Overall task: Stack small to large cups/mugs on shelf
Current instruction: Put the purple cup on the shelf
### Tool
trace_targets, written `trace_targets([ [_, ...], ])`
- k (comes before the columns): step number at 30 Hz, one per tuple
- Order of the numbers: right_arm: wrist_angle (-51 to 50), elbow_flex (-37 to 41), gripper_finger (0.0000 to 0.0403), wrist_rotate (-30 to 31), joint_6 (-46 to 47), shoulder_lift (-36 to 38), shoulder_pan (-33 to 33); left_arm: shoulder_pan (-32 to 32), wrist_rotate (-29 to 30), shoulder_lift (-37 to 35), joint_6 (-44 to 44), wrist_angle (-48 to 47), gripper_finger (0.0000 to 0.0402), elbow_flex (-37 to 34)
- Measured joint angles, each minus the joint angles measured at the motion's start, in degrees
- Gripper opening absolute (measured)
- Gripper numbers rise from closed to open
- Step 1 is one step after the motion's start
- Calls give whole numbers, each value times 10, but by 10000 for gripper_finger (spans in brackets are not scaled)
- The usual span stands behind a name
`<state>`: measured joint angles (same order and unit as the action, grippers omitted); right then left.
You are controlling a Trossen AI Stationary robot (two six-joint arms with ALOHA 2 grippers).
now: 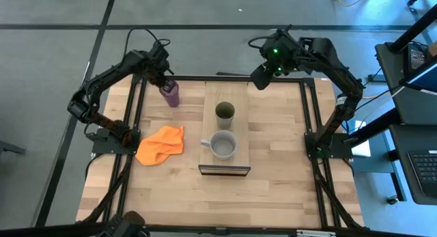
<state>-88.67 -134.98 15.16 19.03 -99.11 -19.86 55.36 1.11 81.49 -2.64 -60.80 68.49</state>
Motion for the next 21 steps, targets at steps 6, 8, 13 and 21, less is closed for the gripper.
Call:
trace_targets([
  [6, -9, 0, 216, -43, -1, 0, -20, -18, -7, 0, 2, -57, 4, 84],
  [8, -13, 7, 216, -63, -11, 0, -26, -27, -7, 0, -2, -93, 4, 126],
  [13, -13, 50, 216, -78, -36, 1, -42, -63, -8, 0, -29, -173, 2, 240],
  [21, -13, 178, 216, -79, -51, 35, -98, -144, -22, 21, -107, -179, 2, 407],
])
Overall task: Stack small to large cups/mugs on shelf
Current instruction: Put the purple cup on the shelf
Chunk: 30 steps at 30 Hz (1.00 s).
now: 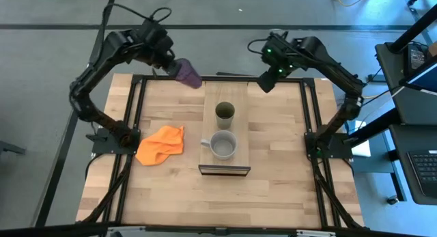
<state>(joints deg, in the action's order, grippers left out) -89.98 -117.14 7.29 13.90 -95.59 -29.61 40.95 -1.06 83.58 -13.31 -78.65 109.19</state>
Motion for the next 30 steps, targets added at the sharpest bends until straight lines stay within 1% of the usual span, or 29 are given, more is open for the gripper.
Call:
trace_targets([
  [6, 6, 99, 216, 1, -1, 73, -46, -51, 4, 87, -22, -9, 1, 135],
  [12, 42, 189, 216, 2, 19, 167, -61, -58, -6, 182, -27, -52, 1, 254],
  [13, 48, 205, 216, 2, 23, 182, -61, -58, -12, 191, -27, -47, 1, 259],
  [16, 61, 252, 216, 1, 37, 220, -60, -58, -52, 199, -32, -17, 1, 244],
  [20, 78, 316, 216, -2, 55, 259, -60, -66, -59, 220, -37, -15, 1, 253],
  [24, 114, 377, 216, -23, 71, 288, -60, -77, -62, 229, -28, -12, 1, 256],
  [27, 152, 419, 216, -54, 82, 302, -59, -85, -82, 237, -7, -11, 1, 256],
  [30, 193, 455, 216, -83, 83, 308, -55, -97, -80, 249, 2, -8, 1, 256],
])
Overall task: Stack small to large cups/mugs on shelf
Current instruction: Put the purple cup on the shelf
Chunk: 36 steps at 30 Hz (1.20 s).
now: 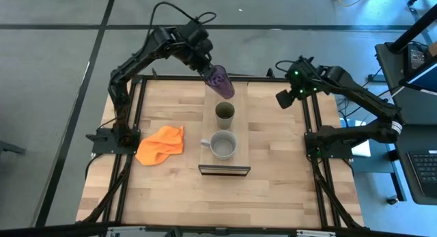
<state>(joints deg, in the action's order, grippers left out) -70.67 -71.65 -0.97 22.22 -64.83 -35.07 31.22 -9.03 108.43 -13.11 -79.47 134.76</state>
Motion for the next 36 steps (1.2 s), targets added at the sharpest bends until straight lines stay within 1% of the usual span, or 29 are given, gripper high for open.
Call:
trace_targets([
  [2, 23, 17, 216, -8, 1, 1, 6, -3, 1, 2, 5, 0, 1, 0],
  [6, 36, 34, 216, -7, 0, 1, 17, -10, 0, 10, 15, 1, 1, 1],
  [9, 37, 37, 216, -2, -4, 1, 18, -13, -2, 21, 17, -11, 1, -1],
  [14, 37, 37, 216, 32, -16, 1, 18, -23, 9, 41, 26, -14, 1, 0],
  [19, 36, 37, 216, 34, -16, 1, 18, -33, 12, 48, 28, 7, 2, 0],
  [25, 41, 37, 216, 28, -16, 1, 20, -33, 31, 48, 28, 10, 6, 0],
  [30, 110, 37, 216, 21, -15, 1, 38, -33, 35, 48, 25, 10, 3, 0],
  [33, 161, 37, 216, -6, -15, 1, 55, -33, 34, 48, 18, 9, 4, 0],
  [36, 190, 37, 216, -8, -14, -1, 71, -35, 35, 48, 16, 9, 5, 0],
])
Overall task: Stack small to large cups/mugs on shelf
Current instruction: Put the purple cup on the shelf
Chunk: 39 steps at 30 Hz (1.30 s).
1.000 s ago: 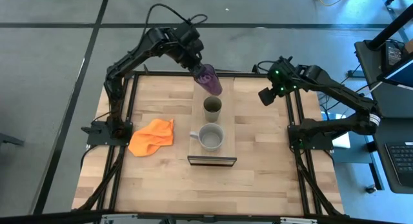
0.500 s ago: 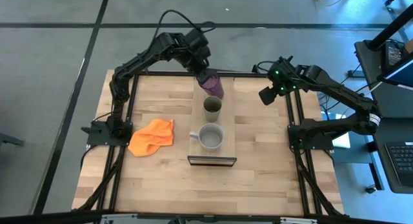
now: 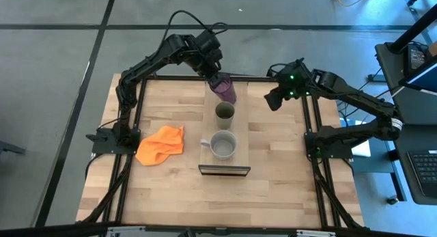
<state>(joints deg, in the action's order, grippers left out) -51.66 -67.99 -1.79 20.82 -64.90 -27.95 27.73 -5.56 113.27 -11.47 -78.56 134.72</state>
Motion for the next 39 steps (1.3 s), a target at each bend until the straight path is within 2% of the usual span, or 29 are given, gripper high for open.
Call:
trace_targets([
  [4, 15, 0, 212, 0, -2, -19, 6, -4, 0, 0, -4, 0, 5, 0],
  [7, 29, 0, 192, -35, -4, -38, 8, -7, -2, 0, -4, 0, 6, 0],
  [14, 68, 0, 90, -49, -22, -70, 13, -14, -8, 0, -4, 4, 3, 0],
  [18, 91, 0, 26, -79, -31, -81, 13, -13, -1, 0, -4, 15, 5, 0],
  [20, 103, 0, 8, -93, -31, -87, 13, -13, 2, 0, -4, 16, 5, 0],
  [26, 124, 0, 5, -111, -20, -112, 13, -13, 3, 0, -4, 15, 6, 0],
  [31, 165, 0, 4, -149, -16, -139, 13, -13, 4, 0, -4, 15, 6, 0],
  [39, 192, 0, 4, -158, -19, -165, 16, -13, 6, 0, -5, 15, 7, 0],
])
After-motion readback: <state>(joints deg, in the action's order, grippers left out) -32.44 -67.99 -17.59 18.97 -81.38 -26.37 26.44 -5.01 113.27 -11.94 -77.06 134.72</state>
